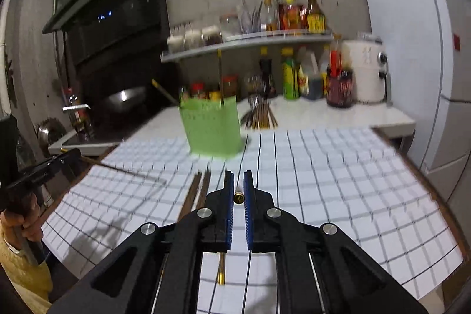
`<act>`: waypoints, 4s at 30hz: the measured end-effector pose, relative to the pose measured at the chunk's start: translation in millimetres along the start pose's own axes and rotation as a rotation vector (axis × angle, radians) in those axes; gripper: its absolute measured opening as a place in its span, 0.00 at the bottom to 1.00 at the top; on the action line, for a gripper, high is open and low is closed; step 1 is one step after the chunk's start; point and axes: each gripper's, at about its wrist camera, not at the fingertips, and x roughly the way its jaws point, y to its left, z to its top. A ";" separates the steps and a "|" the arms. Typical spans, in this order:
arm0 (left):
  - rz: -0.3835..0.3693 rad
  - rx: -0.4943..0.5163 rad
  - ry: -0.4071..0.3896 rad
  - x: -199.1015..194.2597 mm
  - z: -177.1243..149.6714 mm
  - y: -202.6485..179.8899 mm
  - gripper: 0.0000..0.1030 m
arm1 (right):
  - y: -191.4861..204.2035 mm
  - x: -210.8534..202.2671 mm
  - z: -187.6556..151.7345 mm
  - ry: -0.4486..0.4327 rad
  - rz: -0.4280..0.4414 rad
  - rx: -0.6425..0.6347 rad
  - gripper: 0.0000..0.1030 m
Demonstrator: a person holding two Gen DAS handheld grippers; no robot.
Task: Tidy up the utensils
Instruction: 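Close the right tool on a chopstick and lift while the left tool grasps another, then carry both held chopsticks upright over the green utensil holder, then drop the chopsticks into the green holder by opening both tools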
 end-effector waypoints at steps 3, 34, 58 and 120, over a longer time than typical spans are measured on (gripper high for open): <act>-0.008 -0.008 -0.039 -9.3 9.2 1.5 0.07 | 4.7 -8.7 10.8 -0.039 -0.006 -0.015 0.07; -0.023 0.017 -0.039 7.9 21.3 3.4 0.07 | 25.4 27.2 44.8 -0.041 -0.010 -0.099 0.07; -0.026 0.008 0.024 25.2 18.0 11.0 0.07 | 32.4 38.6 75.4 -0.066 -0.036 -0.163 0.07; -0.143 0.002 0.041 212.9 148.4 -6.3 0.30 | 58.9 209.5 121.5 -0.078 -0.011 -0.254 0.41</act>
